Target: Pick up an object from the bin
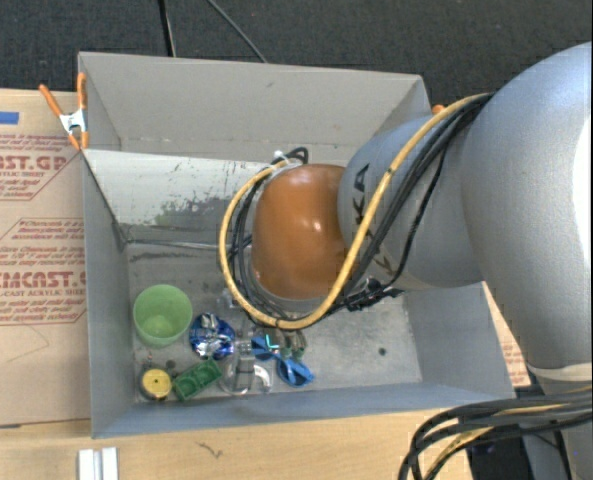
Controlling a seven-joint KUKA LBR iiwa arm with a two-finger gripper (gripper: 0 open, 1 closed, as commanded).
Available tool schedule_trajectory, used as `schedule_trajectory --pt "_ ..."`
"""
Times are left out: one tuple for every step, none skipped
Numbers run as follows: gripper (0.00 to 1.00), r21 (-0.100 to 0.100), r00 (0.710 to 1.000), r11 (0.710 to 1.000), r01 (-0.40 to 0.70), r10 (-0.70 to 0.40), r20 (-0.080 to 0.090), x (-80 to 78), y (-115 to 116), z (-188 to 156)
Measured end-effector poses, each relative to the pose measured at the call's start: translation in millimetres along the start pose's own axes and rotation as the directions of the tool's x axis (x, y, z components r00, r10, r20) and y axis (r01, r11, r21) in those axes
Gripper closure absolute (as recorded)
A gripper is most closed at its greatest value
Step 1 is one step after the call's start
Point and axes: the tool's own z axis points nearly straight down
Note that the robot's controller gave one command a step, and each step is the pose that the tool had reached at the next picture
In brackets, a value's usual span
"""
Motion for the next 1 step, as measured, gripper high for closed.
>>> schedule_trajectory --pt "0.0 -0.001 0.998 0.998 -0.059 0.059 0.006 -18.7 9.4 62.9"
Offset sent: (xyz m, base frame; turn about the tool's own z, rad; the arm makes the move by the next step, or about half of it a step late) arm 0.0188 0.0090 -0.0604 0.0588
